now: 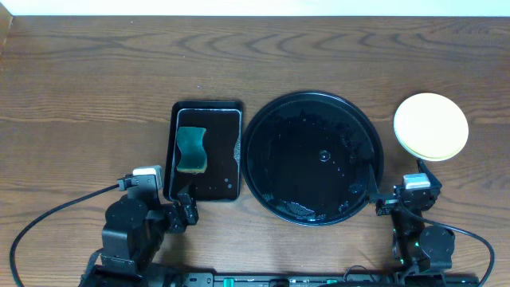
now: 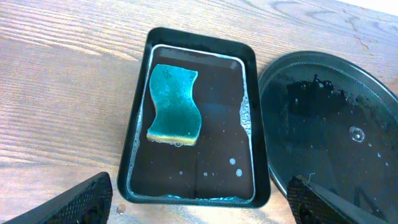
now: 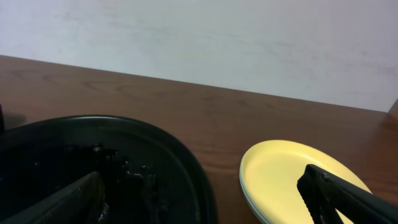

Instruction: Clean dirty plates on tray and stack at the side

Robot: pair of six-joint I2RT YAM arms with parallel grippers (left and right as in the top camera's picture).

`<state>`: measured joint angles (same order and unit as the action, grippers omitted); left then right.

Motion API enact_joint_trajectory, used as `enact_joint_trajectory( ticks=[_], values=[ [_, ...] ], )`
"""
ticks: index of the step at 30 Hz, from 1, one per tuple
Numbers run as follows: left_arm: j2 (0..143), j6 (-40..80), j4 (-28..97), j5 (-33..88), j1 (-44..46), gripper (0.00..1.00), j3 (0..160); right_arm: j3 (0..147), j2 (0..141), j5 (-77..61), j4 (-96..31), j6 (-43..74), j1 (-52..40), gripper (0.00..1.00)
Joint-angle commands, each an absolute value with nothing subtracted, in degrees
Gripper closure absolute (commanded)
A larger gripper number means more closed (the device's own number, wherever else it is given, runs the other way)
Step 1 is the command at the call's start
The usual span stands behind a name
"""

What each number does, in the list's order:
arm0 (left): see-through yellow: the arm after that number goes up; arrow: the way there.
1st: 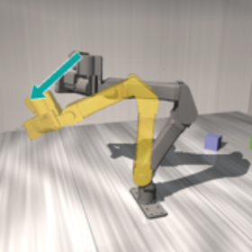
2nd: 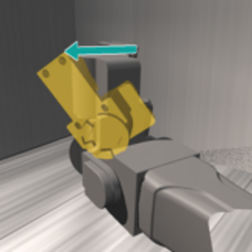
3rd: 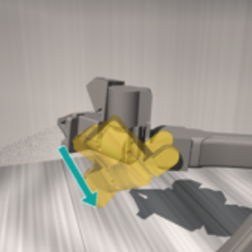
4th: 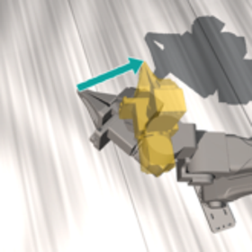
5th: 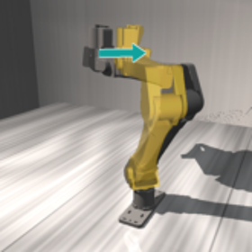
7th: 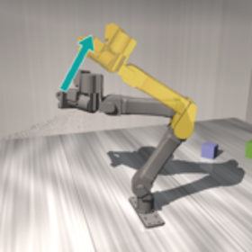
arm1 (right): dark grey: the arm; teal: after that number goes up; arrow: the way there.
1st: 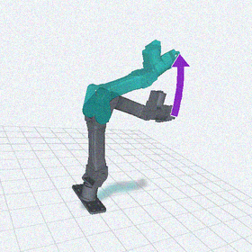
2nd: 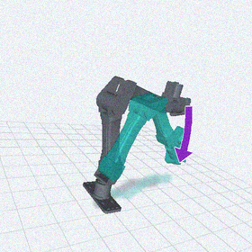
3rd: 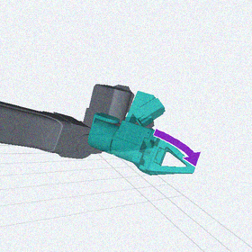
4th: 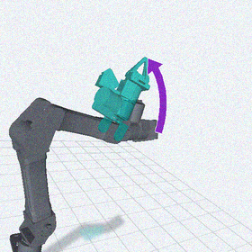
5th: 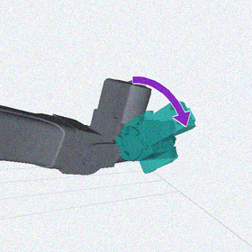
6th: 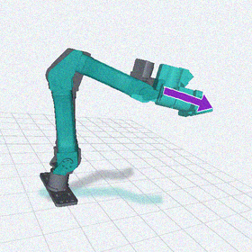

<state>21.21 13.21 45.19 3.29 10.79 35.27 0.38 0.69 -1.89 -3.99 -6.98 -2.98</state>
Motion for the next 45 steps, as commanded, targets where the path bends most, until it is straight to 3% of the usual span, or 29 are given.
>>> enact_joint_trajectory(
  ticks=[1, 10, 18, 27, 36, 45],
  values=[
    [20.8, 12.3, 46.7, 3.7, 11.0, 0.1, 34.8, 0.3, 0.4, -1.5, -4.2, -7.8, -2.2, 0.01],
    [13.1, 8.3, 37.2, 2.1, 10.9, 0.1, 25.7, 0.3, 0.4, -1.5, -4.2, -7.8, -2.2, 0.01],
    [2.3, 3.3, 16.3, 4.0, 6.7, 0.1, 10.8, 0.3, 0.4, -1.5, -4.2, -7.8, -2.2, 0.01],
    [0.1, -8.0, -8.4, 5.8, 2.5, 0.1, 0.8, 0.3, 0.4, -1.5, -4.2, -7.8, -2.2, 0.01],
    [0.1, -8.3, 3.4, 6.1, 1.3, 0.1, 0.2, 0.3, 0.4, -1.5, -4.2, -7.8, -2.2, 0.01],
    [0.1, -8.3, 3.6, 6.0, 1.3, 0.1, 0.2, 0.3, 0.4, -1.5, -4.2, -7.8, -2.2, 0.01]
  ],
)
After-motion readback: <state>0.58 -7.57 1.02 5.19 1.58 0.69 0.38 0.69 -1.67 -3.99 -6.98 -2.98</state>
